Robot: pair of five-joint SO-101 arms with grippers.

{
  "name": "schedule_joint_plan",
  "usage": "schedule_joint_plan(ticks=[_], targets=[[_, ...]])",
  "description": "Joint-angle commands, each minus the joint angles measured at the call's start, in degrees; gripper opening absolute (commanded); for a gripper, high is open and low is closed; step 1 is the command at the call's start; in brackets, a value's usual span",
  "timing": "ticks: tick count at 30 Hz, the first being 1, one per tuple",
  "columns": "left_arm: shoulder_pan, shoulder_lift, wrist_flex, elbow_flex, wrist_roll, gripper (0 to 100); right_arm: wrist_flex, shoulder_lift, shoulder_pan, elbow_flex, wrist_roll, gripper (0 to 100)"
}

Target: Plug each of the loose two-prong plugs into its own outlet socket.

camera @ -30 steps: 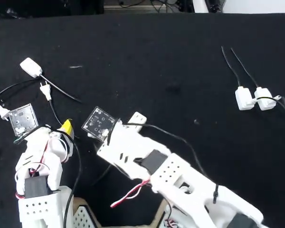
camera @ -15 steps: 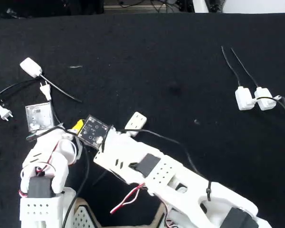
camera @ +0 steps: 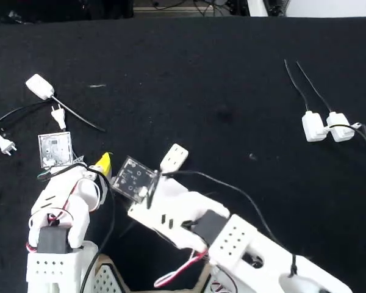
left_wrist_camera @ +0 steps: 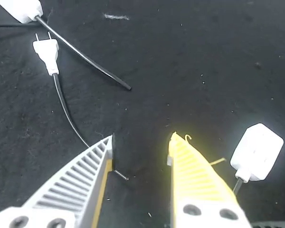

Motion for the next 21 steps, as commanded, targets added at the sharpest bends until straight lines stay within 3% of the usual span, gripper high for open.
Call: schedule_joint_plan(ticks=[1, 12, 21], targets=[[0.84, -0.09, -0.62, -0.31, -0.35, 20, 1.05, -5.85, -3.52, -0.31, -0.18, 1.1], [0.75, -0.09, -0.62, -0.22, -0.44, 20, 1.41, -6.55, -4.04, -0.13, -0.53, 1.1], [-4.88, -0.09, -0.62, -0.31, -0.35, 20, 1.67, -6.55, -3.87, -0.31, -0.18, 1.1]])
